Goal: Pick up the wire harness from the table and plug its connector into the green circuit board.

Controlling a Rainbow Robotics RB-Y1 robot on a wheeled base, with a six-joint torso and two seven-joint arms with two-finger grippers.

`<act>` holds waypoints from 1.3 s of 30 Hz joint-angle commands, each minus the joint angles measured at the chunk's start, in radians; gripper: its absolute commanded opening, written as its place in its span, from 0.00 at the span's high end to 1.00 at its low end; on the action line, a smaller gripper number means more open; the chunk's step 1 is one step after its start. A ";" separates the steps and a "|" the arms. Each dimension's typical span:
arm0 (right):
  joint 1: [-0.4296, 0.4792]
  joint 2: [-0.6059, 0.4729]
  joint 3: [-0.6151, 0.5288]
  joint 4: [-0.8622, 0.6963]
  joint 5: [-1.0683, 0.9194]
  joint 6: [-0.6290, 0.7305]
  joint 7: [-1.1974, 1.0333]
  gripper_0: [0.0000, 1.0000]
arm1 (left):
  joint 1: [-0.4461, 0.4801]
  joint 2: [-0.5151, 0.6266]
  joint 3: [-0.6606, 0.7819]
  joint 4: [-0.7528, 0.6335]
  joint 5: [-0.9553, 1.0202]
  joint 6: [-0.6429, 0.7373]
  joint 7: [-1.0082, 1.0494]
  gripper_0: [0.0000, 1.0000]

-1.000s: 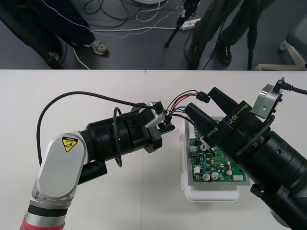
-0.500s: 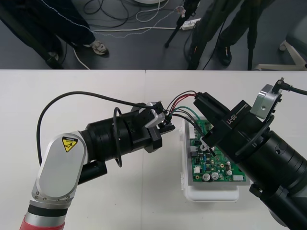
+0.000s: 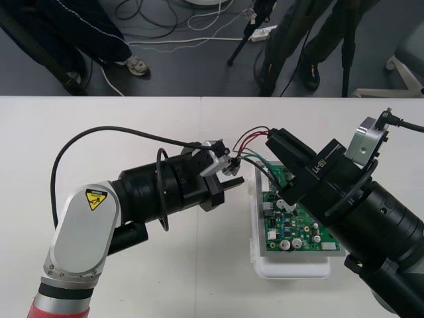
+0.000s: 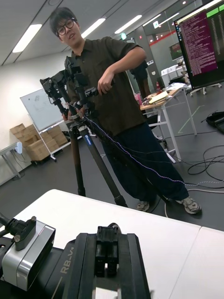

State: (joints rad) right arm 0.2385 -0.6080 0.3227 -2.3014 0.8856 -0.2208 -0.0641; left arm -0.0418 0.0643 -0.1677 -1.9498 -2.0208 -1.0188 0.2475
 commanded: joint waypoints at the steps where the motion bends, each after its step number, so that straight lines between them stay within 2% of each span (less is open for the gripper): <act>1: -0.004 0.016 -0.005 -0.039 0.009 -0.018 -0.043 1.00 | -0.029 -0.029 -0.030 -0.044 0.019 0.052 0.050 0.00; 11: -0.004 0.011 -0.025 -0.041 0.007 -0.043 -0.046 1.00 | -0.024 -0.021 -0.030 -0.044 0.033 0.052 0.044 0.00; 20: -0.004 -0.018 -0.077 -0.041 0.007 -0.103 -0.051 1.00 | -0.024 0.035 -0.018 -0.044 0.076 0.052 0.029 0.00; 31: -0.004 -0.101 -0.183 -0.041 -0.039 -0.244 -0.088 1.00 | -0.033 0.216 -0.001 -0.044 0.283 0.052 0.012 0.00; 39: -0.004 -0.159 -0.312 -0.039 -0.042 -0.451 -0.230 1.00 | -0.055 0.358 -0.009 -0.044 0.442 0.052 0.010 0.00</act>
State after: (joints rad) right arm 0.2384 -0.7274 0.0892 -2.3030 0.8590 -0.6224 -0.2292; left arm -0.0518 0.3416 -0.1703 -1.9503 -1.6359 -1.0067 0.2474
